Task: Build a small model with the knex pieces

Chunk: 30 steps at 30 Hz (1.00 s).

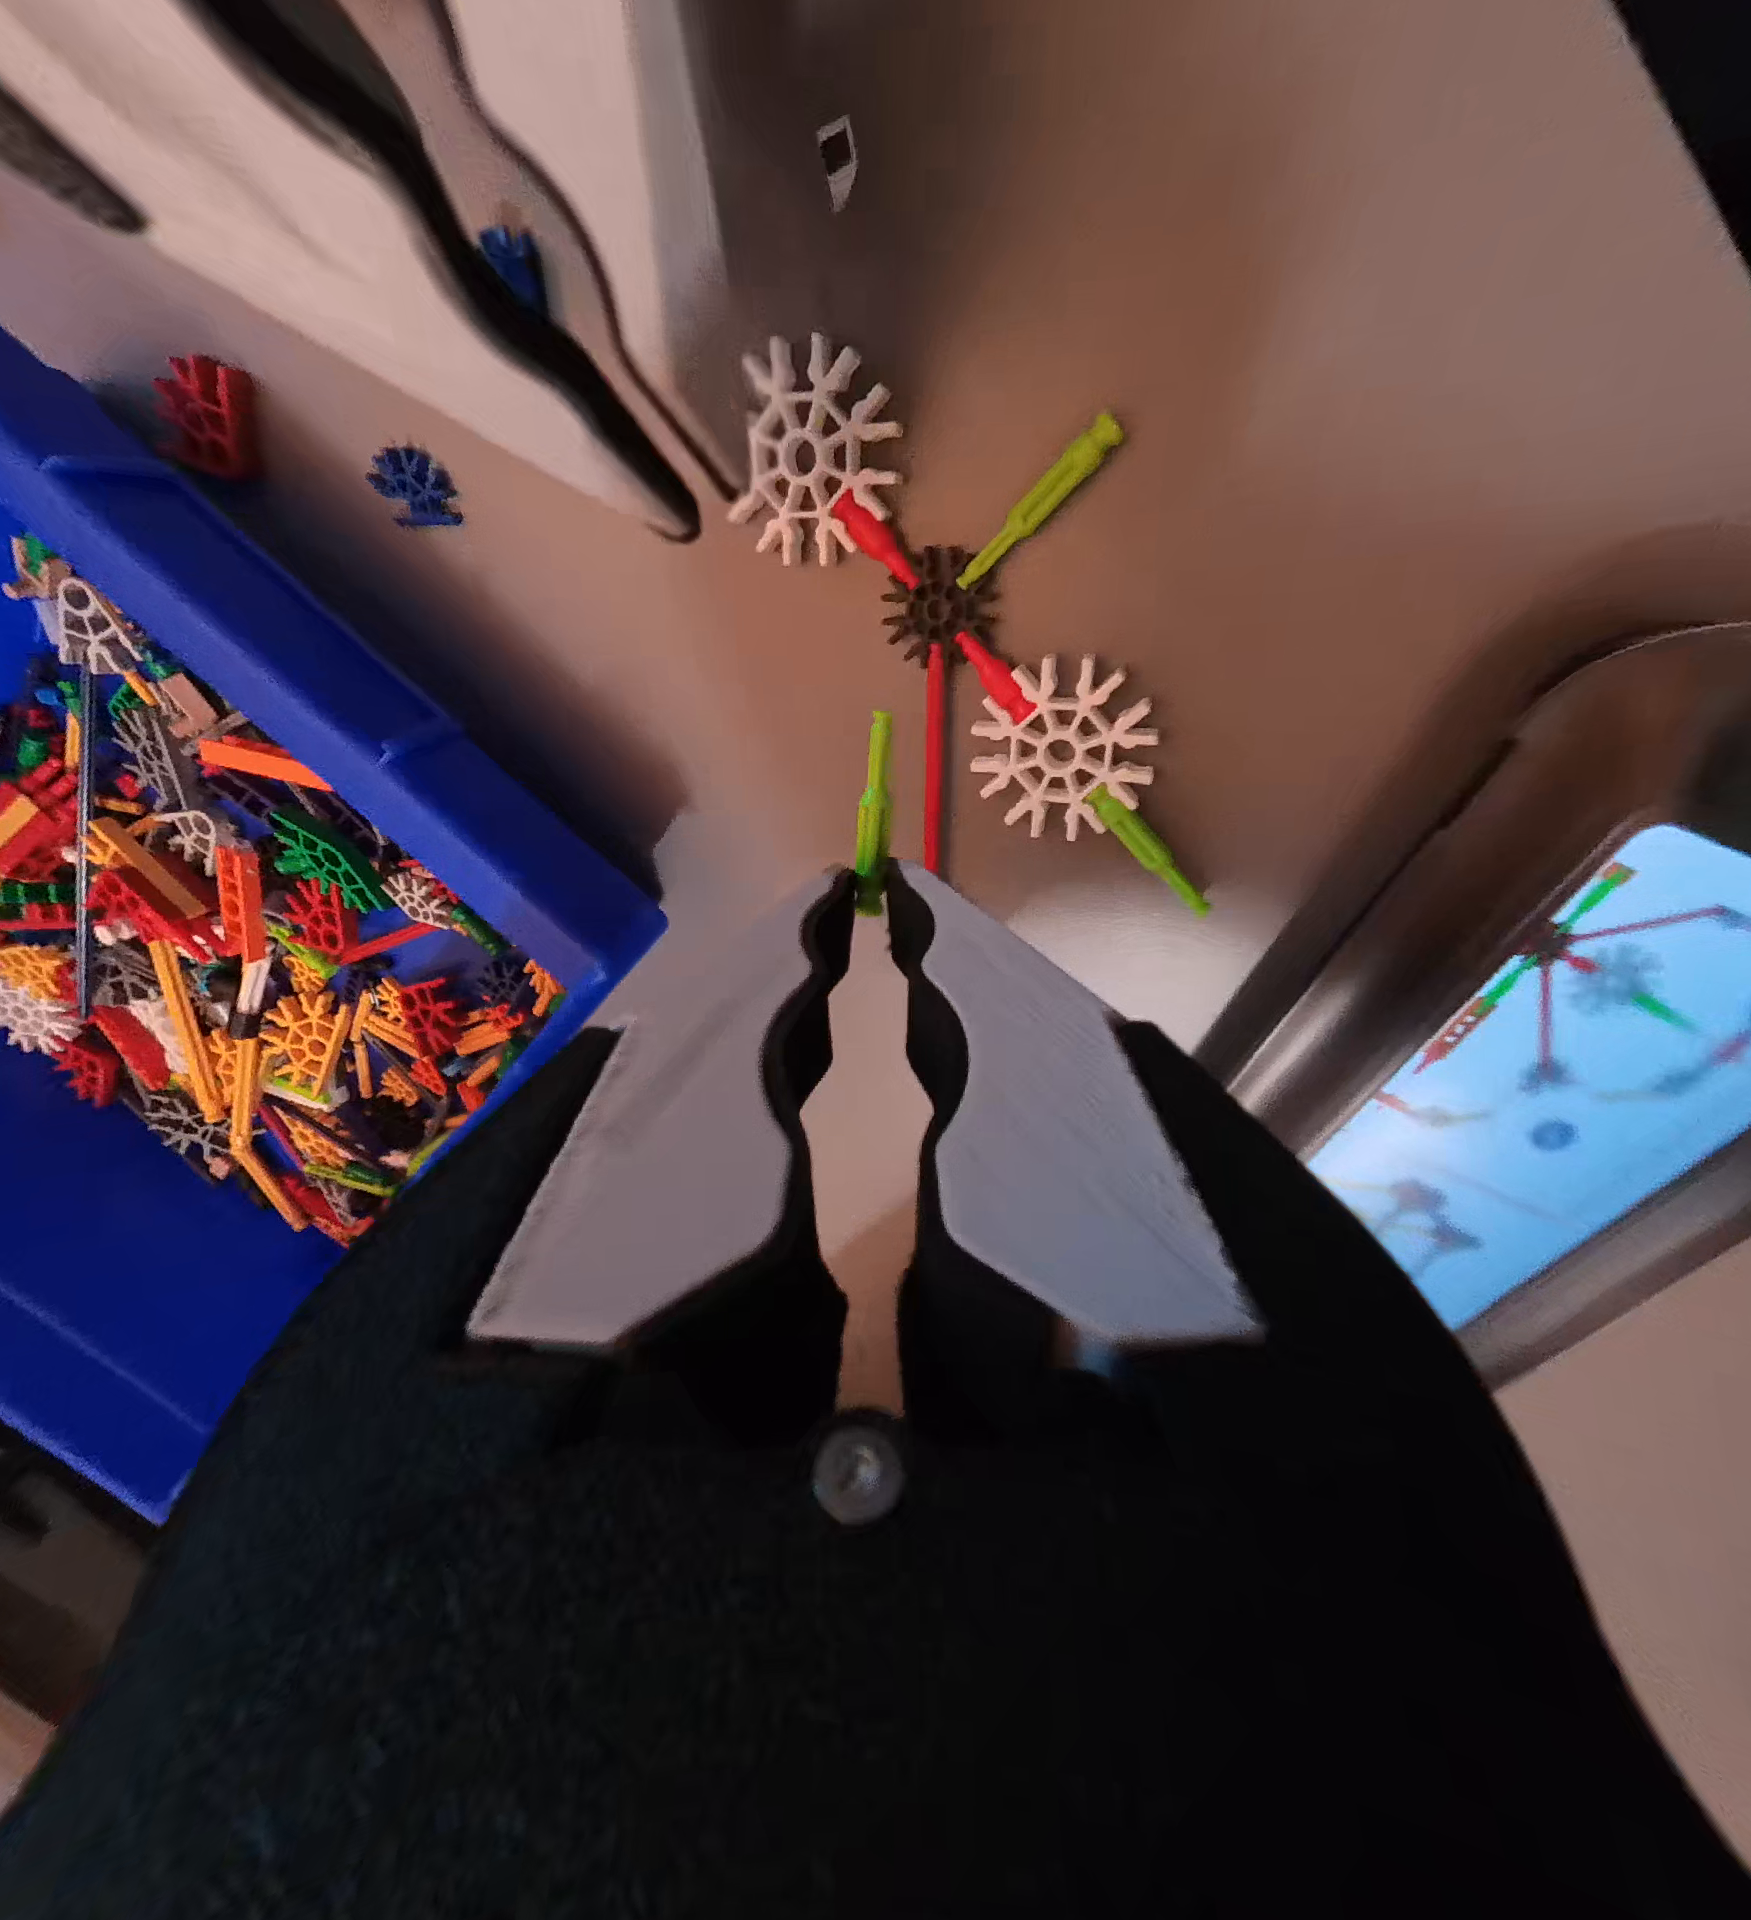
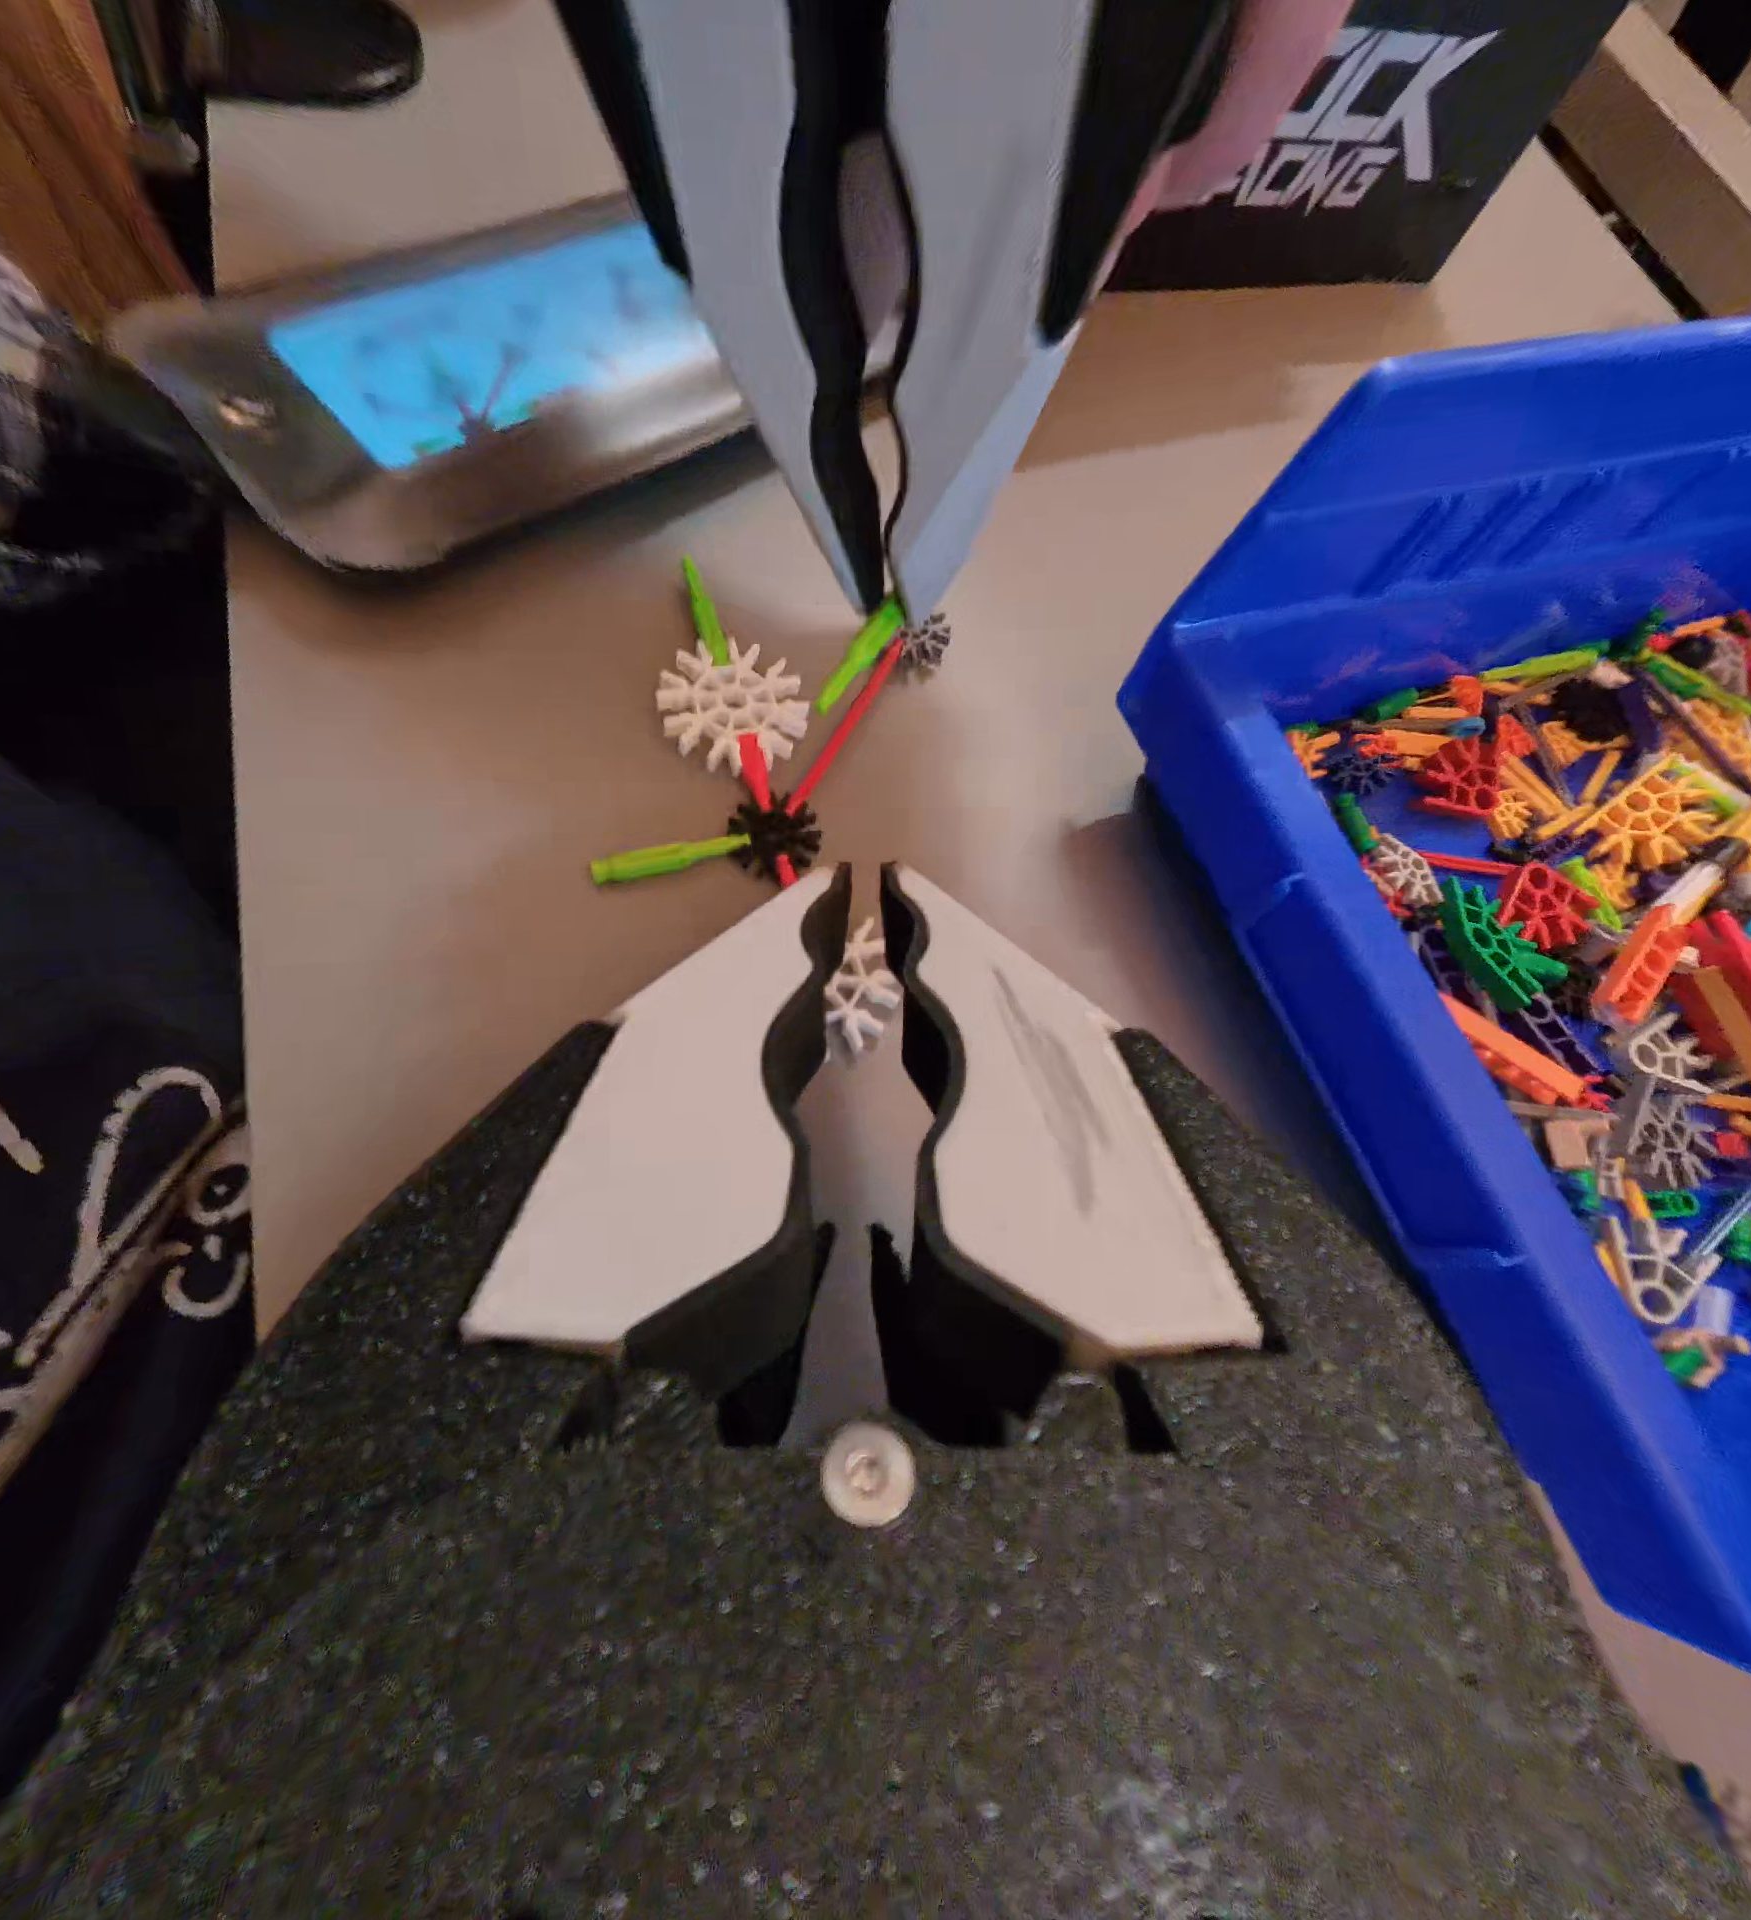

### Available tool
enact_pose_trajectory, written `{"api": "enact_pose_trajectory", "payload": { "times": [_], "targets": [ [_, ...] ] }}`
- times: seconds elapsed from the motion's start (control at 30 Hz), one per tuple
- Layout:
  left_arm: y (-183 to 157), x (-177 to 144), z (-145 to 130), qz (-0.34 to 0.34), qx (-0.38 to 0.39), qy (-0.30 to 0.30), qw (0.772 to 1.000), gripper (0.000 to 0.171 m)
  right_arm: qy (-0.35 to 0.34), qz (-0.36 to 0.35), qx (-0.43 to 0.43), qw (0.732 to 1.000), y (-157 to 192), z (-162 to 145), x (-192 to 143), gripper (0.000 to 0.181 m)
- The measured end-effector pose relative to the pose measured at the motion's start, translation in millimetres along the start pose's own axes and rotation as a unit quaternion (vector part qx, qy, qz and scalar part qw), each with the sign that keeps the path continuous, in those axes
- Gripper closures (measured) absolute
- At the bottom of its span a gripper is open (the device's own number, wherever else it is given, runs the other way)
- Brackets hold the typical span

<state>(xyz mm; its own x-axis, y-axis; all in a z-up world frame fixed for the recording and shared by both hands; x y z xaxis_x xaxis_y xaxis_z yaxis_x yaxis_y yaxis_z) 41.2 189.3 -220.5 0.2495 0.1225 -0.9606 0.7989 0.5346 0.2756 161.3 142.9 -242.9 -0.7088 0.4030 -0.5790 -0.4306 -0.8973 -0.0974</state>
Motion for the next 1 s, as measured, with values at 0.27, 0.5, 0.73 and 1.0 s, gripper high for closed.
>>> {"api": "enact_pose_trajectory", "payload": {
  "times": [0.27,0.5,0.73,1.0],
  "targets": [
    [4.5,16.9,7.6,0.032,0.065,0.006,0.997,0.166,0.017,0.0,0.001,1.0,1.3,-4.2,11.7,0.175],
    [4.2,26.2,9.7,0.078,0.148,0.03,0.985,0.166,0.045,-0.01,-0.048,0.998,10.1,-18.5,18.7,0.176],
    [4.8,29.4,7.0,0.111,0.219,0.04,0.969,0.166,0.023,-0.004,-0.05,0.998,9.1,-17.9,17.6,0.177],
    [-2.6,26.1,6.0,0.091,0.246,0.019,0.965,0.167,0.028,-0.002,-0.062,0.998,10.1,-20.6,20.4,0.18]
  ]
}}
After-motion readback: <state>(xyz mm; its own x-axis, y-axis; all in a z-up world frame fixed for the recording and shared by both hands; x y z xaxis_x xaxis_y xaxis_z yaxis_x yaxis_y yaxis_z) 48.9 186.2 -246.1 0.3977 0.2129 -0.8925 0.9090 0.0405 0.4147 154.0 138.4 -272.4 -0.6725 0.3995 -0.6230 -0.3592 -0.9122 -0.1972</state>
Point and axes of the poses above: each gripper's, where its closed fingertips meet, x out along the fingers, z out of its top, y = z × x across the jaws, the point moved 7 cm from there along -x, back along the fingers, and after that the axes turned 5 degrees about x, right-handed, at the moved point
